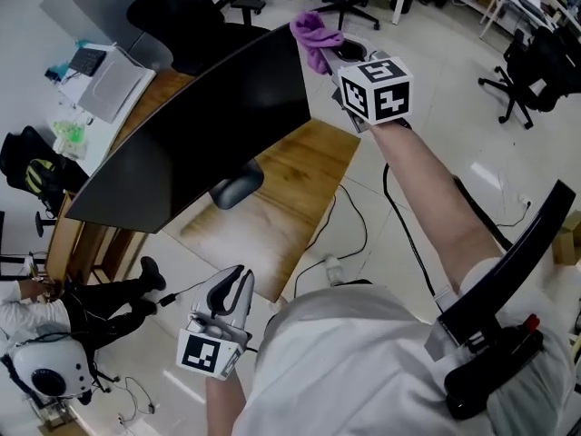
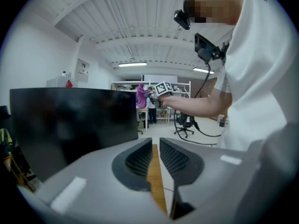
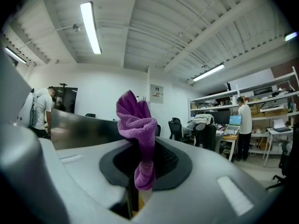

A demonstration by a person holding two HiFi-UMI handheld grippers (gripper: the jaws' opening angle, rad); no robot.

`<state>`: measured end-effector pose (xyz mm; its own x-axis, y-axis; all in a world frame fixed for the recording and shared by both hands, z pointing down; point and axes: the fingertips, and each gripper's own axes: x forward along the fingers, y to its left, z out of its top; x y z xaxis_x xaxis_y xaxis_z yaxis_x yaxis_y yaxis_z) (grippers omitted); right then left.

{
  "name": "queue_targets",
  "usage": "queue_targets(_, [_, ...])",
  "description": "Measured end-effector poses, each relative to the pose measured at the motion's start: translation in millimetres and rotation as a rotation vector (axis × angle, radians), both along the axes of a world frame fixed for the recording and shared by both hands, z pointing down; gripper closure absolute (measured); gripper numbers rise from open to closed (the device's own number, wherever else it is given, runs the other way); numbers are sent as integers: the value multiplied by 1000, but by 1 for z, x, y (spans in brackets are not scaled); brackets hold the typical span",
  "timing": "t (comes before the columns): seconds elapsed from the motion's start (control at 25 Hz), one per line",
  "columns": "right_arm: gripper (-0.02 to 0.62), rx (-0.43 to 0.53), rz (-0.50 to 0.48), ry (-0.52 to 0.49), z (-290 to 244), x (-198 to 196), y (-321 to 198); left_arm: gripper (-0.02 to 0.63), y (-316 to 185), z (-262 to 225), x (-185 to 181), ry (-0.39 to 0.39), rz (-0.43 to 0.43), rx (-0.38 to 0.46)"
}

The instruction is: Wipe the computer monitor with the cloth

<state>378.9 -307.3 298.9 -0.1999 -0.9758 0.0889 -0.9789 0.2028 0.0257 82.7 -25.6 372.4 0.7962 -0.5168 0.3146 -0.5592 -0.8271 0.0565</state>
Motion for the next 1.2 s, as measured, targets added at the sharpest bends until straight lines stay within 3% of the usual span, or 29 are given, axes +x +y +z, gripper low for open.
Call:
queue_targets(0.2, [546, -56, -46, -38, 47, -20, 49, 537, 2, 5, -5, -16, -19, -21])
queue_targets(0.44, [546, -93, -23, -72, 75, -39, 133, 537, 13, 1, -14, -15, 42, -5])
queue_targets(0.76, [546, -77, 77, -53, 55, -61, 231, 535, 38, -13, -67, 19, 86, 37])
queue_targets(1.2, [548, -50, 65, -11, 29, -126, 299, 537, 89, -11, -116, 64, 124, 63])
